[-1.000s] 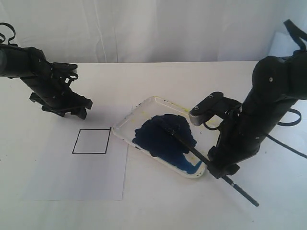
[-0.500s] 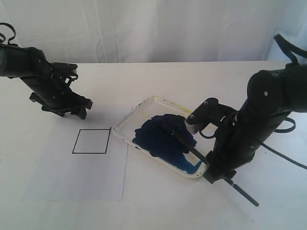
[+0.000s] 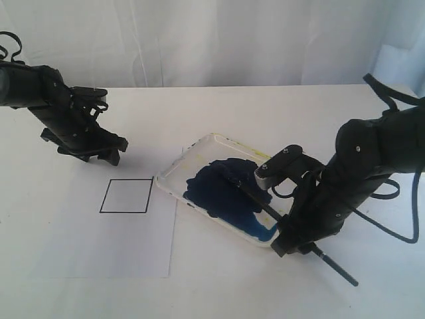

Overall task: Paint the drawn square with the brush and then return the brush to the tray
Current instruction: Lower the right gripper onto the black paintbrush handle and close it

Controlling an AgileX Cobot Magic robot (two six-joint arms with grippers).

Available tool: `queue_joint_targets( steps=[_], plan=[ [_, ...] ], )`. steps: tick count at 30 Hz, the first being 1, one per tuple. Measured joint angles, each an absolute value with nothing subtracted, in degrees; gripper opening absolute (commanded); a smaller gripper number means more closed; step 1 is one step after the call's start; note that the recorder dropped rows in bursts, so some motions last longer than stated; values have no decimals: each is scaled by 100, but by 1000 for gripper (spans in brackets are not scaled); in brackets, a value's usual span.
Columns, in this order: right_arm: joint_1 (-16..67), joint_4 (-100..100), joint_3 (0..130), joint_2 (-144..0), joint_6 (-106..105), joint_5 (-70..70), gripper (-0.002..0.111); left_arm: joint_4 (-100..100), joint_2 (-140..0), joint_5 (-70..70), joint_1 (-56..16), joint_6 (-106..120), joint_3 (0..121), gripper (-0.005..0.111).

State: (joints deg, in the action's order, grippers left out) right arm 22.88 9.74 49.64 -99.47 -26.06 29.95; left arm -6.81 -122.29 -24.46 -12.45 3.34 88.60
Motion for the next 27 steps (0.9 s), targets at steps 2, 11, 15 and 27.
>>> queue_joint_targets(
  steps=[2,11,15,27],
  plan=[
    [2288,1017,4939,-9947,-2593,2941,56,-681,-12229,-2446,-1245,334,8860,70],
    [2288,879,4684,-9947,-2583,2669,47,-663,-12232,-2441,-1245,348,8860,70],
    [2288,867,4684,-9947,-2583,2578,34,-663,-12232,-2432,-1245,348,8860,70],
    [2288,806,4684,-9947,-2557,2598,10,-663,-12232,-2432,-1245,348,8860,70]
  ],
)
